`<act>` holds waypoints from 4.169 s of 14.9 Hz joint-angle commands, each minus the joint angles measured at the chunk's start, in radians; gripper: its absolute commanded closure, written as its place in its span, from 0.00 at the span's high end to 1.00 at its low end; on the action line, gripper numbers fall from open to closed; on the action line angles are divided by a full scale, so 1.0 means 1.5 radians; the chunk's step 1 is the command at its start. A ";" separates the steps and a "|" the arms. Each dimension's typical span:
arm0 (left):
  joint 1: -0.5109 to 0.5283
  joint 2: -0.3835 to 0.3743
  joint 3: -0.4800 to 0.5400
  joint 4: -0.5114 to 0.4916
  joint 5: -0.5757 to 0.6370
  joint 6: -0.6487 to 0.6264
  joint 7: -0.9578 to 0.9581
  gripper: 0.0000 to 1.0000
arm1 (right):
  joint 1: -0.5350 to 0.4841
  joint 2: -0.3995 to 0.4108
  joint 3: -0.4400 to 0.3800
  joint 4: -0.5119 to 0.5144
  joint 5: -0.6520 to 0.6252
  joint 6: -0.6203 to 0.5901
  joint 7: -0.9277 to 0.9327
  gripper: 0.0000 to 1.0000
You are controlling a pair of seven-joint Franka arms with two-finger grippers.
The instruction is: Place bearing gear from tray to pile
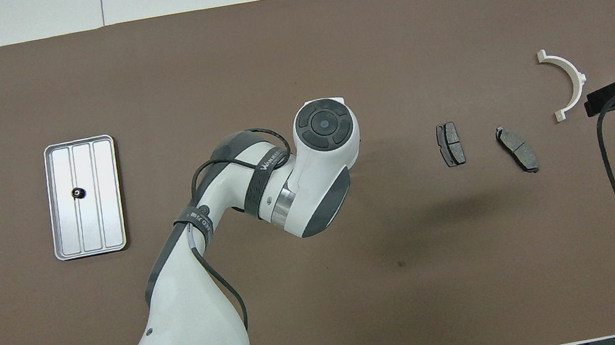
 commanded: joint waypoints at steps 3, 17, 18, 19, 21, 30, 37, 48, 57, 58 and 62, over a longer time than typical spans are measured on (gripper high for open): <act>-0.012 0.000 0.011 -0.019 0.001 0.028 -0.015 0.30 | -0.007 -0.012 0.002 -0.014 0.012 0.015 -0.008 1.00; 0.029 -0.052 0.017 -0.019 0.021 -0.042 -0.015 1.00 | -0.006 -0.005 0.002 0.001 0.012 0.018 0.000 1.00; 0.048 -0.066 0.017 -0.019 0.022 -0.063 -0.008 1.00 | -0.006 -0.005 0.002 0.002 0.012 0.018 0.002 1.00; 0.060 -0.074 0.016 -0.019 0.021 -0.085 0.020 1.00 | -0.004 -0.005 0.002 0.002 0.012 0.023 0.003 1.00; 0.098 -0.089 0.016 -0.021 0.021 -0.135 0.111 1.00 | 0.000 0.000 0.005 0.005 0.015 0.044 0.015 1.00; 0.339 -0.225 0.017 -0.211 0.021 -0.146 0.549 1.00 | 0.031 0.120 0.144 0.120 0.017 0.054 0.244 0.96; 0.446 -0.243 0.020 -0.304 0.021 0.020 0.780 0.86 | 0.205 0.208 0.144 0.116 0.021 0.144 0.392 0.96; 0.494 -0.242 0.020 -0.313 0.066 0.029 0.858 0.69 | 0.282 0.346 0.143 0.096 0.011 0.285 0.394 0.94; 0.504 -0.233 0.020 -0.341 0.066 0.087 0.859 0.64 | 0.258 0.357 0.143 0.022 0.007 0.336 0.355 0.92; 0.504 -0.232 0.020 -0.341 0.066 0.090 0.859 0.64 | 0.258 0.353 0.143 0.011 0.007 0.348 0.355 0.92; 0.505 -0.224 0.020 -0.341 0.066 0.105 0.860 0.61 | 0.258 0.349 0.144 -0.004 0.009 0.358 0.358 0.91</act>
